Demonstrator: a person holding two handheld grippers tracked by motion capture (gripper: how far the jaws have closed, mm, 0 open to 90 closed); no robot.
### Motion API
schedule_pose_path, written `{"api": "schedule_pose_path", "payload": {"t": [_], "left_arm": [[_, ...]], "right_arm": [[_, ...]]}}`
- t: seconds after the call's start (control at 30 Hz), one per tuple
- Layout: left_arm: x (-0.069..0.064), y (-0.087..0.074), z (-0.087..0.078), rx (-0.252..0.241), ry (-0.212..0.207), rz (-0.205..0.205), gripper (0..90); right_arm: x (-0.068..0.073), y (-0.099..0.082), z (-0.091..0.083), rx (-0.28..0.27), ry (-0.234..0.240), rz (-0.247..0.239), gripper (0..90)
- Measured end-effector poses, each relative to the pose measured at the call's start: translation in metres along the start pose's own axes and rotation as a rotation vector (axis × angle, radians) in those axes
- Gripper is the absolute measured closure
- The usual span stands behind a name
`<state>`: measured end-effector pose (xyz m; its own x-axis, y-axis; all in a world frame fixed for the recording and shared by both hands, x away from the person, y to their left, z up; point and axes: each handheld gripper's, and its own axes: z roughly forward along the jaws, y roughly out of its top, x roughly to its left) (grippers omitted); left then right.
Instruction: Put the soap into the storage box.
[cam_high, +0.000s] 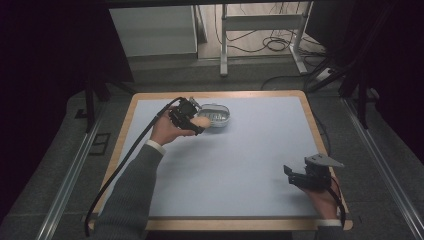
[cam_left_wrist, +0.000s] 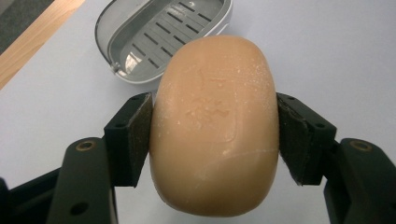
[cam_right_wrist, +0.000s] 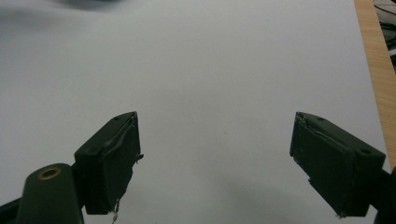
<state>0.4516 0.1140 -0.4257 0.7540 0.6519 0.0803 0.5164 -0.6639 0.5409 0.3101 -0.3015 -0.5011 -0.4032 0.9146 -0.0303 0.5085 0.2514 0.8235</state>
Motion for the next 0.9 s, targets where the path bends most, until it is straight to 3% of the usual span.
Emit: {"api": "schedule_pose_path", "payload": {"t": [0.5,0.9], "left_arm": [[0.008,0.021,0.018,0.004,-0.026,0.019,33.6],[0.024,0.028,0.033,-0.002,-0.051,-0.013,33.7]], "right_arm": [[-0.002,0.0,-0.001,-0.001,-0.008,0.001,16.1],[-0.004,0.0,-0.001,0.0,-0.017,0.002,16.1]]}}
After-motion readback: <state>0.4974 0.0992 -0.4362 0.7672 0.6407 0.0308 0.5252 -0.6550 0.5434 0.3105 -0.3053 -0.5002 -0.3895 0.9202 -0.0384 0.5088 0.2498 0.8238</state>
